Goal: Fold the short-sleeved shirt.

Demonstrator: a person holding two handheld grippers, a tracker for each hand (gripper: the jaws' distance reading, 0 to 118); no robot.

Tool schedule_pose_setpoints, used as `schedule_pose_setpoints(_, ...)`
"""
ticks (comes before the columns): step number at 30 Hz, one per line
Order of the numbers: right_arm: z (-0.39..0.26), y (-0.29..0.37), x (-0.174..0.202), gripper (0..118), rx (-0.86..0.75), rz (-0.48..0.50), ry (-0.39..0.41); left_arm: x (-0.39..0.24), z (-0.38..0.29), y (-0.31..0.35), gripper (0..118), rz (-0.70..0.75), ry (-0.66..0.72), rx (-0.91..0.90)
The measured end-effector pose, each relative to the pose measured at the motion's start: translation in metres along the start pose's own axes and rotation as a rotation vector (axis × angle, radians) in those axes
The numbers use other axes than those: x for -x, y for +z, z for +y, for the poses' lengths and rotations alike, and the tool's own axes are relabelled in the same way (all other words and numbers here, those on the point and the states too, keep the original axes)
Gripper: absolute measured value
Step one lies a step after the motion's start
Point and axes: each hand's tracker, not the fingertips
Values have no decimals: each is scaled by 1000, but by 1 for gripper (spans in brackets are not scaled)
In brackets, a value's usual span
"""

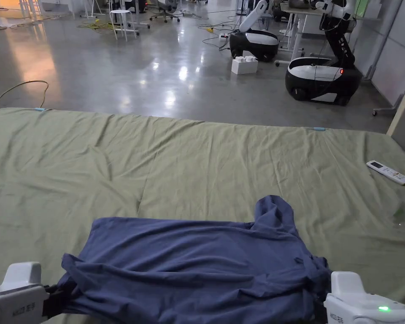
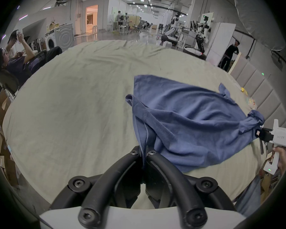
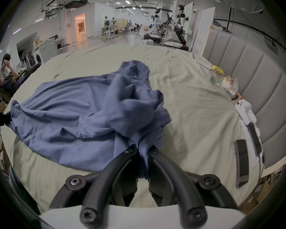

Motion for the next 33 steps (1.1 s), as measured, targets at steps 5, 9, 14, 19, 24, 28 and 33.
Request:
schedule_pose_setpoints(5, 13, 38, -6, 10, -26, 13, 39, -6, 11, 33, 4, 4, -56, -31)
schedule_pose_setpoints(9, 9, 63, -12, 10, -22, 7, 63, -2, 8, 57, 4, -16, -51, -38)
schedule_pose_setpoints(14, -19, 82, -18, 10, 31, 3, 84, 6, -19, 81, 4, -8, -52, -20)
schedule_pose_setpoints(19, -66, 77, -16, 10, 119, 7, 82, 6, -60, 76, 4, -3, -60, 56)
schedule_pose_setpoints(24, -114, 50, -9, 10, 201, -10, 72, 5, -96, 48, 4, 36, -59, 141)
schedule_pose_setpoints(28, -135, 41, -2, 10, 201, -17, 66, 17, -116, 24, 4, 65, -62, 178)
schedule_pose_setpoints(33, -132, 40, -1, 10, 172, -36, 70, 18, -122, 10, 4, 81, -54, 184)
